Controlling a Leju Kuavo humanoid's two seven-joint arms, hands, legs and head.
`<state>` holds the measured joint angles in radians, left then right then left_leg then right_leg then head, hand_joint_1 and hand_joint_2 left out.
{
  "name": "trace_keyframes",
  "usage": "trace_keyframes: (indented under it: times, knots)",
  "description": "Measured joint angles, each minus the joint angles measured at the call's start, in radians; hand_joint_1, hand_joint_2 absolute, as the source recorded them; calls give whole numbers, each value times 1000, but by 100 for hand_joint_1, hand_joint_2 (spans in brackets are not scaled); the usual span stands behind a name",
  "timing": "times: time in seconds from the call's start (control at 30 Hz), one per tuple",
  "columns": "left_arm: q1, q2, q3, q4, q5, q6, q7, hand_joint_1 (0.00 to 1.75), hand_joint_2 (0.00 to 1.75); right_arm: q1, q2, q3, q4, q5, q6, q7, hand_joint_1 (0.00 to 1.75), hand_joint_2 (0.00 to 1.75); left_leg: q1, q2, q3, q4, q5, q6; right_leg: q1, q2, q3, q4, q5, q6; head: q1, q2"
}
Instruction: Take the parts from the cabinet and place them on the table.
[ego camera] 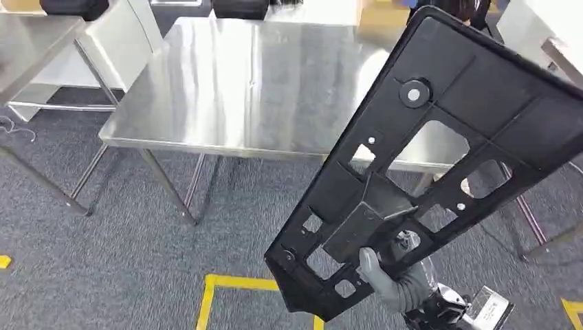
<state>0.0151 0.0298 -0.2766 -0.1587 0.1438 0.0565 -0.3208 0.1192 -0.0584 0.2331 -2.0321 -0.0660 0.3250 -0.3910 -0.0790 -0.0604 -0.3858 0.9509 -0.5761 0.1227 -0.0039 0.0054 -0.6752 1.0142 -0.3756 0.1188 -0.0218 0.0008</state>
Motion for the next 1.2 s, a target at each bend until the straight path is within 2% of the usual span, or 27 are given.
trace_keyframes:
  times: [0.03,0.1,0.13,0.2,0.27,0.33,0.37,0.4,0.43,0.47,0.5,0.53,0.57,0.6,0.63,0.67,0.73,0.8,0.87,0.9,0.93,0.97,1.0,1.03,1.1,1.13,1.2]
  knots:
    - [-3,0,0,0,0,0,1,0,175,-1,-1,1,2,0,-1,3,175,175,4,-1,-1,-7,-16,-7,10,2,25,9,-25,-49,1,0]
    - [-9,-4,0,-1,0,0,1,0,175,-7,-1,0,-8,0,-1,4,175,175,8,7,17,20,-9,-11,14,6,44,2,-43,-91,2,0]
    - [-19,1,0,-2,0,2,0,0,175,-12,1,1,-11,0,-1,3,175,175,1,15,-34,109,27,-16,-10,7,66,-6,-54,-105,0,0]
    - [-24,-5,0,-2,1,4,0,0,175,-12,2,1,-11,0,0,2,175,175,13,41,-162,295,95,-50,-12,-1,116,-28,-84,-118,-6,0]
    - [-22,-9,0,-3,2,8,1,0,175,-12,2,2,-11,0,5,2,175,175,48,47,-276,380,29,-81,-26,-2,178,-50,-120,-113,-5,0]
    - [-18,-10,0,-3,3,10,1,0,175,-13,2,3,-11,-2,4,2,175,175,79,54,-355,371,-89,-110,-50,1,247,-64,-162,-96,-6,0]
    - [-17,-10,0,-3,3,11,1,0,175,-13,2,2,-10,-3,3,2,175,175,93,58,-377,342,-113,-127,-64,3,275,-70,-184,-85,-6,0]
    - [-16,-10,0,-3,4,12,0,0,175,-13,2,3,-10,-3,3,2,175,175,109,63,-389,288,-96,-146,-80,4,307,-75,-207,-74,-5,0]
    - [-15,-10,0,-3,4,12,1,0,175,-14,2,4,-9,-3,3,2,175,175,123,72,-389,219,-29,-164,-95,4,338,-79,-231,-62,-6,0]
    - [-10,-13,0,-2,4,12,1,0,175,-15,2,6,-9,-3,3,2,175,175,141,94,-383,130,130,-186,-84,0,359,-84,-256,-46,-11,0]
    - [-9,-26,0,0,5,12,1,0,175,-15,2,7,-7,-3,3,2,175,175,156,125,-400,56,230,-189,-94,5,395,-81,-280,-39,-41,0]
    - [-20,-16,0,-1,7,14,8,0,175,-9,2,5,-8,-4,3,1,175,175,151,160,-384,104,209,-187,-82,0,406,-109,-301,-30,-44,0]
    - [-26,-21,1,-6,11,17,8,0,175,-13,0,5,-10,-2,4,3,175,175,145,148,-373,109,195,-176,-75,-8,474,-159,-316,-18,-29,0]
    - [-25,-18,1,-5,12,17,7,0,175,-8,0,8,-7,-1,5,4,175,175,145,122,-367,97,183,-160,-76,0,519,-115,-250,22,-25,0]
    - [-30,-21,1,-6,13,16,7,0,175,-10,0,9,-5,-3,6,-3,175,175,136,111,-330,98,169,-146,-83,3,519,-64,-201,37,-25,0]
    - [-29,-20,0,-8,13,18,8,0,175,-13,1,10,-5,-2,6,0,175,175,134,98,-312,93,164,-134,-89,4,506,-28,-190,34,-14,0]
    - [-34,-21,1,-8,15,19,7,0,175,-15,0,14,0,0,6,-1,175,175,117,88,-272,95,152,-113,-73,2,409,110,-242,-4,-3,0]
    - [-27,-20,1,-8,15,19,8,0,175,-12,0,15,3,0,6,0,175,175,93,75,-233,92,127,-87,-41,1,300,184,-389,-75,4,0]
    - [-22,-21,1,-8,16,19,8,0,175,-12,-1,15,8,0,6,0,175,175,69,71,-189,90,95,-70,-11,1,227,176,-480,-96,4,0]
    - [-22,-21,1,-8,16,18,8,0,175,-11,-2,15,9,0,6,0,175,175,57,70,-173,89,81,-63,4,2,195,160,-484,-105,7,0]
    - [-22,-20,1,-8,16,19,8,0,175,-11,-2,15,10,0,6,0,175,175,35,70,-154,88,63,-55,25,1,155,121,-452,-120,9,0]
    - [-22,-20,1,-8,16,19,8,0,175,-9,-1,16,10,0,6,0,175,175,25,71,-141,86,47,-44,42,9,128,94,-355,-122,12,0]
    - [-15,-36,1,-8,16,18,8,0,175,-6,-2,17,10,0,6,-1,175,175,31,65,-136,85,31,-37,63,-4,122,72,-210,-136,-2,0]
    - [-24,-27,3,-9,20,19,8,0,175,-7,0,17,9,3,5,0,175,175,28,60,-121,88,18,-46,54,5,127,32,-156,-133,-23,0]
    - [-27,-34,2,-13,19,18,6,0,175,-18,0,20,1,13,2,0,175,175,38,67,-99,92,28,-53,59,5,153,-7,-144,-156,-16,0]
    - [-28,-37,2,-14,19,21,5,0,175,-26,0,23,2,25,-2,1,175,175,41,68,-96,96,49,-59,53,4,197,-33,-138,-163,-9,0]
    - [-30,-39,1,-14,13,42,-1,0,175,-31,2,31,7,85,-30,12,175,175,36,53,-160,200,94,-65,28,1,266,-109,-132,-152,-8,0]
